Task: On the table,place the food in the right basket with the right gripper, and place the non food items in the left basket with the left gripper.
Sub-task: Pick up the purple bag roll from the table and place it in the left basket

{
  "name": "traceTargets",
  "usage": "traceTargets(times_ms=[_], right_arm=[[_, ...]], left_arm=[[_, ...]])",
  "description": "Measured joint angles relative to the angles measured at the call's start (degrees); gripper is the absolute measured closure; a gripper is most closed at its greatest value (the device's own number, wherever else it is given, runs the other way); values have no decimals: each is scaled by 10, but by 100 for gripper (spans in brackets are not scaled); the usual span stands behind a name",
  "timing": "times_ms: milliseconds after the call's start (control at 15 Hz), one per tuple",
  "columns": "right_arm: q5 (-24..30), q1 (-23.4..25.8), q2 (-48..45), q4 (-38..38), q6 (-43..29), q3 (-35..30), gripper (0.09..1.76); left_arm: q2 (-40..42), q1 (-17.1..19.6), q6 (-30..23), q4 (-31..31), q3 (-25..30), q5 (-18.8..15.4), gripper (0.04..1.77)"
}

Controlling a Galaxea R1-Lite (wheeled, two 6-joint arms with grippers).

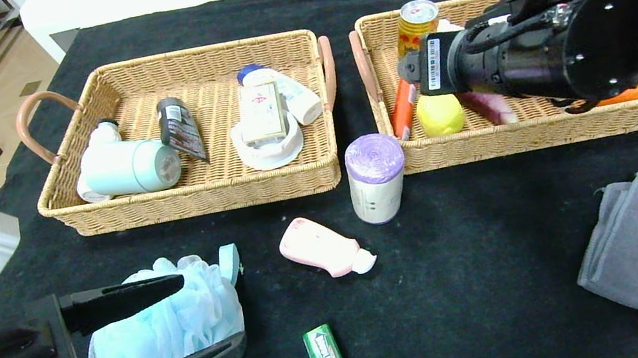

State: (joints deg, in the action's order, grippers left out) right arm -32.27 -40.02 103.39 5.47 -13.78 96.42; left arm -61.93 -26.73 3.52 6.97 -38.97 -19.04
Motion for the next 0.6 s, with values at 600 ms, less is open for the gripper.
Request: traceTargets(times_ms=[600], right_arm=[[2, -127, -58, 34, -6, -95, 18]], left_arm=[[2, 6, 8, 1, -4, 16, 9]])
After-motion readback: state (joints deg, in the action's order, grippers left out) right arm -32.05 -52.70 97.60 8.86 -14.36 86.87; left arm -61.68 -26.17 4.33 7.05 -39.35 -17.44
